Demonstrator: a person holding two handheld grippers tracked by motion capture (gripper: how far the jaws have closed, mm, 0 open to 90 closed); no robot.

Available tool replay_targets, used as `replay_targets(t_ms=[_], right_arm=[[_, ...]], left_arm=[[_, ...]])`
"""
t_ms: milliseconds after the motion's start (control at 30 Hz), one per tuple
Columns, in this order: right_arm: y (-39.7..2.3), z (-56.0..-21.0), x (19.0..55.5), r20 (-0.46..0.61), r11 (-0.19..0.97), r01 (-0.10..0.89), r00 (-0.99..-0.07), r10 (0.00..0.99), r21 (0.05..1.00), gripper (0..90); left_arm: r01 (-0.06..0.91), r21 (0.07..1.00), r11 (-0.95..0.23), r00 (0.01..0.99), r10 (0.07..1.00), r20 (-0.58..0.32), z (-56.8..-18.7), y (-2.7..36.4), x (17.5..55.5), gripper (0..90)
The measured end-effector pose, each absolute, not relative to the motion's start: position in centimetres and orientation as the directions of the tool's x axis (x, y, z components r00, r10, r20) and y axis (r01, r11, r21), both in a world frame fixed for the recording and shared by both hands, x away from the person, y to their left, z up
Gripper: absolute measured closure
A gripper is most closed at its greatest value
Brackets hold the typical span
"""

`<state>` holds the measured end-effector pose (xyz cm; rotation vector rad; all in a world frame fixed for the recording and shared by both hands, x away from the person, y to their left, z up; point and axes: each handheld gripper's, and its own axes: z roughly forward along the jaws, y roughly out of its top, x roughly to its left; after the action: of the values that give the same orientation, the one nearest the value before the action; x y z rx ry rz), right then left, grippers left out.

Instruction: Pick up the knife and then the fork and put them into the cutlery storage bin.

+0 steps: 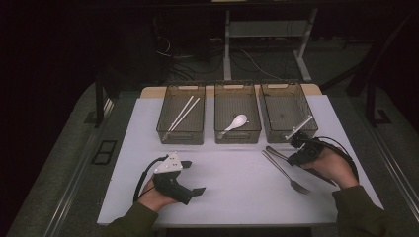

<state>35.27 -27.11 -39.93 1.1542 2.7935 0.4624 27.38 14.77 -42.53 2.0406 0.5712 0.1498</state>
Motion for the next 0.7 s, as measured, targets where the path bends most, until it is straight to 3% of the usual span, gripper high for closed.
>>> replay_targets(t_ms=[700], right_arm=[[-29.7,-35.1,34.3,0.059,0.596,0.653,-0.696,0.715,0.467,79.3]], left_arm=[[0.33,0.84,-0.431,0.883,0.454,-0.114,-42.6,14.9,27.4,0.0]])
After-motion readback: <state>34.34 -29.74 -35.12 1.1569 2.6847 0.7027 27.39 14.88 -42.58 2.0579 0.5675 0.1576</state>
